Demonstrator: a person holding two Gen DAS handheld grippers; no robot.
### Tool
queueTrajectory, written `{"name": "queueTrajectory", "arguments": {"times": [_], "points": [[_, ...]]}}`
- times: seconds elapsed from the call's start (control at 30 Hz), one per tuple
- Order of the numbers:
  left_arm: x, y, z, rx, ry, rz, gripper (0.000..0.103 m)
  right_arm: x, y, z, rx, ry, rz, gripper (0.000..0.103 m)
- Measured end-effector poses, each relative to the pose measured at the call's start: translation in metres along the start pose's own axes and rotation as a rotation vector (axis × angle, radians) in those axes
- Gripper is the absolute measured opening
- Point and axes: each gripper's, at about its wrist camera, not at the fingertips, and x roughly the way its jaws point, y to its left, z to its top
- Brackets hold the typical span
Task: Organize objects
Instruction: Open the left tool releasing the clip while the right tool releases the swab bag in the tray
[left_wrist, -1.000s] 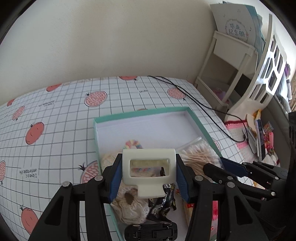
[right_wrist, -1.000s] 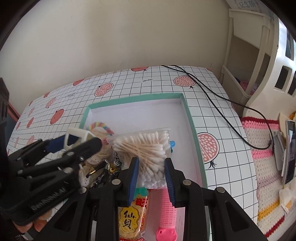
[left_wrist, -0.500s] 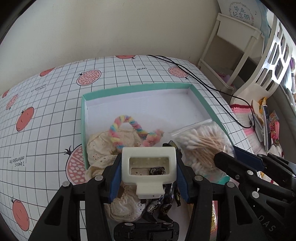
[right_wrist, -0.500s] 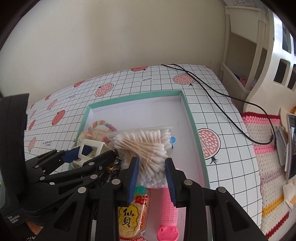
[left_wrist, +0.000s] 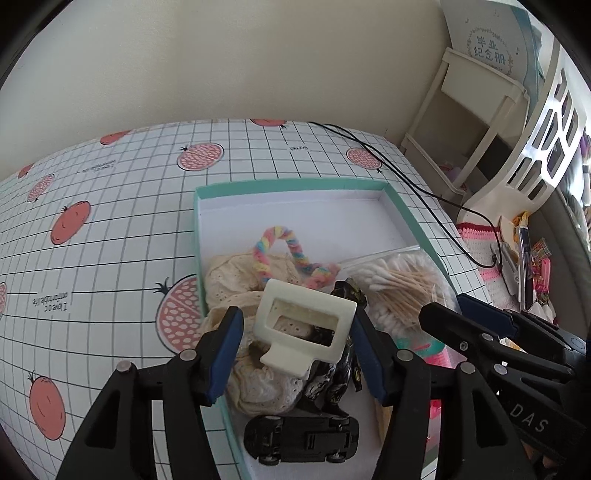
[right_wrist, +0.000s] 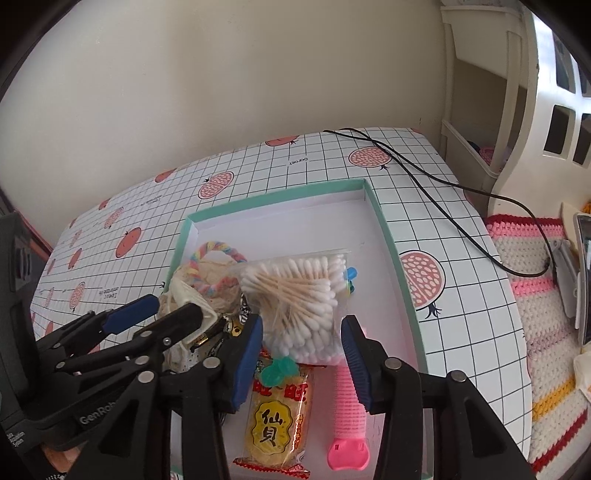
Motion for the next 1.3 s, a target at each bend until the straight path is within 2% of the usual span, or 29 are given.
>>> {"name": "queueTrajectory", "arguments": {"times": [0.13, 0.2, 0.33, 0.4, 0.53, 0.77, 0.83, 0.9, 0.93, 1.1, 1.23, 1.3], "points": [[-0.015, 0.008, -0.006, -0.022, -0.029, 0.003, 0.061, -0.007, 0.007, -0.004, -0.011, -0.010, 0.002, 0.049], [-0.022, 0.011, -0.007, -0.024, -0.047, 0.012, 0.061, -0.010, 0.009, -0.006, -0.020, -0.013, -0.012, 0.056], [-0.031, 0.014, -0.012, -0.035, -0.071, 0.011, 0.062, -0.012, 0.011, -0.013, -0.023, -0.006, -0.021, 0.058], [-0.033, 0.014, -0.015, -0.035, -0.078, 0.012, 0.070, -0.013, 0.012, -0.017, -0.026, -0.004, -0.030, 0.061], [-0.036, 0.014, -0.023, -0.036, -0.084, 0.001, 0.071, -0.017, 0.010, -0.021, -0.024, -0.001, -0.034, 0.061], [-0.043, 0.017, -0.030, -0.054, -0.102, 0.022, 0.071, -0.018, 0.012, -0.026, -0.015, -0.001, -0.040, 0.061], [-0.044, 0.019, -0.032, -0.060, -0.107, 0.035, 0.071, -0.016, 0.012, -0.027, -0.002, -0.006, -0.048, 0.066], [-0.045, 0.022, -0.034, -0.068, -0.109, 0.058, 0.072, -0.014, 0.011, -0.028, 0.010, -0.008, -0.055, 0.076], [-0.045, 0.024, -0.035, -0.074, -0.111, 0.068, 0.073, -0.013, 0.010, -0.028, 0.014, -0.006, -0.052, 0.077], [-0.043, 0.036, -0.039, -0.106, -0.123, 0.140, 0.087, -0.009, 0.014, -0.030, 0.000, -0.008, -0.063, 0.093], [-0.042, 0.047, -0.041, -0.135, -0.133, 0.172, 0.089, -0.007, 0.014, -0.030, 0.000, -0.015, -0.063, 0.100], [-0.043, 0.049, -0.042, -0.138, -0.145, 0.194, 0.102, -0.006, 0.014, -0.030, 0.003, -0.018, -0.063, 0.103]]}}
